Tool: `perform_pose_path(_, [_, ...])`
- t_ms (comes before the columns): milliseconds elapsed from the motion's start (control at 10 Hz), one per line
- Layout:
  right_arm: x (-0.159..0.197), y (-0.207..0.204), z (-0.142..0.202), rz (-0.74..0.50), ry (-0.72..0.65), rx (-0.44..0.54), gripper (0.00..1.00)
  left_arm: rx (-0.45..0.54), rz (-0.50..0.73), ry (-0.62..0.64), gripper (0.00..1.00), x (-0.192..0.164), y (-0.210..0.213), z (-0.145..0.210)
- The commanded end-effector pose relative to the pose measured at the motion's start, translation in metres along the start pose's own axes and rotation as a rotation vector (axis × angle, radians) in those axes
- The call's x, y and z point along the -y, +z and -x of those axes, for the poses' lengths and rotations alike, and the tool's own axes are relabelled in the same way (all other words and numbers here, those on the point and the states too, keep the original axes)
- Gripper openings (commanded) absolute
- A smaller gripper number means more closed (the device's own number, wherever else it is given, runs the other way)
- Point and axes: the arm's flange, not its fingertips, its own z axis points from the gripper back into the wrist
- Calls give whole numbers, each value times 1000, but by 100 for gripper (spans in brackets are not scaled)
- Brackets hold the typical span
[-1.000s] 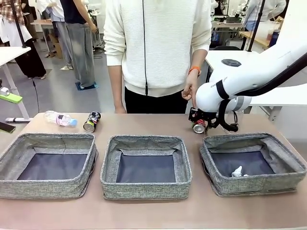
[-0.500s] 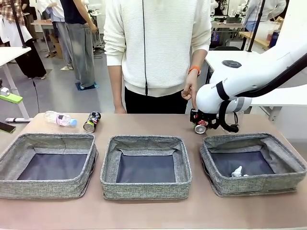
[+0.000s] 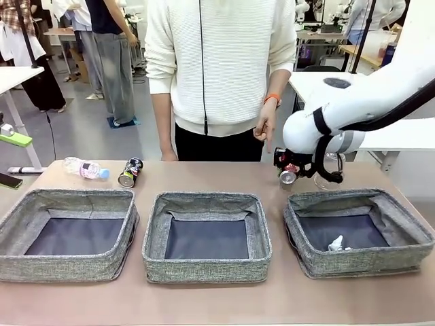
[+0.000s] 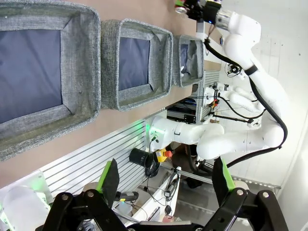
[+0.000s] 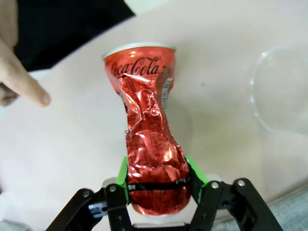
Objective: Sort the waste into the appropriate baskets.
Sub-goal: Pick up the waste item pointed out by the person.
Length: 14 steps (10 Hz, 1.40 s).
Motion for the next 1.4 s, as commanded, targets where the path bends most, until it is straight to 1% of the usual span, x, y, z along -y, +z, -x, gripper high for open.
perform_pose_path(0, [16,102,16,-36,44,-38,0,1,9,8,100,1,0,1])
perform_pose_path(100, [15,155,41,35,109,-47,0,1,9,8,100,1,0,1])
perform_pose_path(200, [15,199,75,95,166,-104,0,1,9,8,100,1,0,1])
perform_pose_path(300, [13,232,122,71,317,-85,0,1,9,8,100,1,0,1])
perform_pose_path(400, [13,248,164,17,439,-64,0,1,9,8,100,1,0,1])
perform_pose_path(500, [16,251,204,-13,546,-46,0,1,9,8,100,1,0,1])
perform_pose_path(600, [17,245,228,-29,572,-25,0,1,9,8,100,1,0,1])
perform_pose_path(700, [18,234,235,-51,545,-25,0,1,9,8,100,1,0,1])
perform_pose_path(800, [6,266,215,56,510,-51,0,1,9,8,100,1,0,1])
perform_pose_path(1000, [6,266,215,56,510,-51,0,1,9,8,100,1,0,1])
perform_pose_path(1100, [11,257,236,37,531,-35,51,1,9,8,100,1,0,1])
perform_pose_path(1200, [-34,249,240,129,512,-65,51,1,9,8,100,1,0,1])
perform_pose_path(1300, [-78,268,240,170,421,23,51,1,9,8,100,1,0,1])
